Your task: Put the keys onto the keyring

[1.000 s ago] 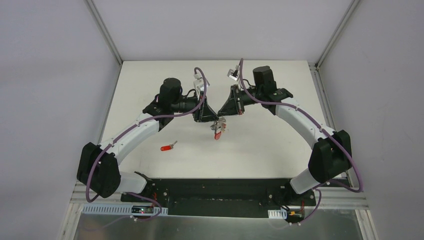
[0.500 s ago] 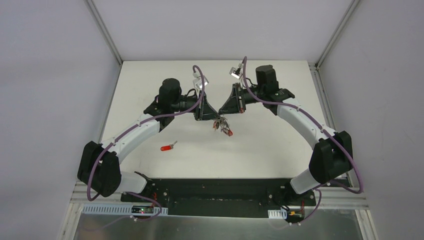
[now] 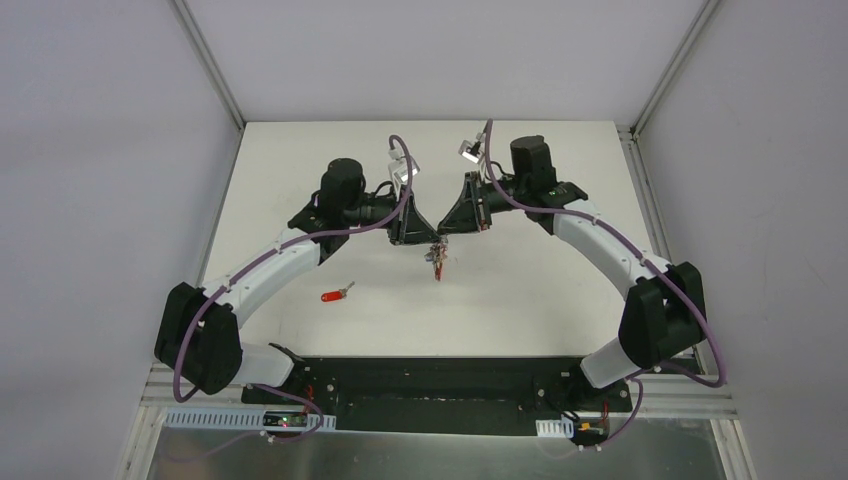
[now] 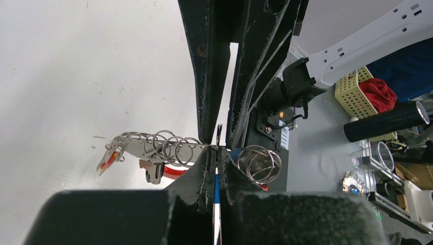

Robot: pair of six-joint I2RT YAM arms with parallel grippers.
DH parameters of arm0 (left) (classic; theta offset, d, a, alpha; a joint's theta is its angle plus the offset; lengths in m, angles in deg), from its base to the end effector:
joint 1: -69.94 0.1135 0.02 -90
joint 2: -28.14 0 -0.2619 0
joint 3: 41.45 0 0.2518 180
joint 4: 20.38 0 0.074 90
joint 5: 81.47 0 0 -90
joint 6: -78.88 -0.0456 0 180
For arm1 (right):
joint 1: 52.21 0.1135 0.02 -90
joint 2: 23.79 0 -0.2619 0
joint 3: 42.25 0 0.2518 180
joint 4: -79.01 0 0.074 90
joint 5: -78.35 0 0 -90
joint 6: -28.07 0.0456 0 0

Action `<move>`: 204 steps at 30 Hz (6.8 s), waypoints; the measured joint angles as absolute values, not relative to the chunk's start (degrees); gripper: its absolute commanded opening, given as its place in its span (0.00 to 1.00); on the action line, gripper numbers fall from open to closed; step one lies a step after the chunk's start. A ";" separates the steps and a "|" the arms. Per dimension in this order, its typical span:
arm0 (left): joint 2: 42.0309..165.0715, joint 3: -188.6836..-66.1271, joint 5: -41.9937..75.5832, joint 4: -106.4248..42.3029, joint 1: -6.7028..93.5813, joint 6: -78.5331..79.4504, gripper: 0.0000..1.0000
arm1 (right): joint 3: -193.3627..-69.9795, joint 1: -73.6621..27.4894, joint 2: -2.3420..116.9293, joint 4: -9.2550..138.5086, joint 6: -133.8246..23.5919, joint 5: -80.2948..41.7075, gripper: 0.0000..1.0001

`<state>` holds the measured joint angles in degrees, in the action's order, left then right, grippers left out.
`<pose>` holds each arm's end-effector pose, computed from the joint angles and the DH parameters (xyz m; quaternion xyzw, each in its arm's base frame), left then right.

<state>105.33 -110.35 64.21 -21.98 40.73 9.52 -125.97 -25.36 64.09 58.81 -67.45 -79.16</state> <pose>0.2516 -0.1838 0.3155 0.3503 0.6525 -0.5640 0.3654 0.2886 0.1933 0.3192 -0.4840 0.5871 0.5423 0.3564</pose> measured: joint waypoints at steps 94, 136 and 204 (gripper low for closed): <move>104.96 -114.33 68.59 -37.59 38.76 -9.95 0.11 | -134.34 -17.84 64.13 25.28 -95.86 -67.73 0.00; 105.05 -104.80 63.10 -7.12 40.42 21.19 0.00 | -126.43 -23.22 60.18 43.59 -79.32 -69.74 0.29; 103.06 -108.27 64.28 -20.67 41.16 4.93 0.36 | -134.01 -17.93 60.83 26.94 -93.68 -60.47 0.00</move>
